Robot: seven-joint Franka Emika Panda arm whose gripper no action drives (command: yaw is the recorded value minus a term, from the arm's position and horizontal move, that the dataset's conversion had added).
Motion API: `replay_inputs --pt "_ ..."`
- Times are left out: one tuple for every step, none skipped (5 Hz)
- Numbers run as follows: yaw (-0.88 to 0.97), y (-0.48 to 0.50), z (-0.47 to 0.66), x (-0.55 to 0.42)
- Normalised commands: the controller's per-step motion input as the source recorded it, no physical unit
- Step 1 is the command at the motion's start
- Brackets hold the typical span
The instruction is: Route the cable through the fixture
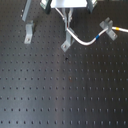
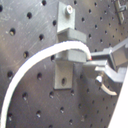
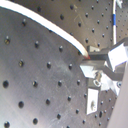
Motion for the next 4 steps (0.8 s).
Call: replay_inputs --pt "0.33 0.136 0.23 0.074" --pt "0.35 0.121 0.20 0.122" --pt "0.11 -0.012 0.28 0.119" --pt "0.03 0.000 0.00 0.000"
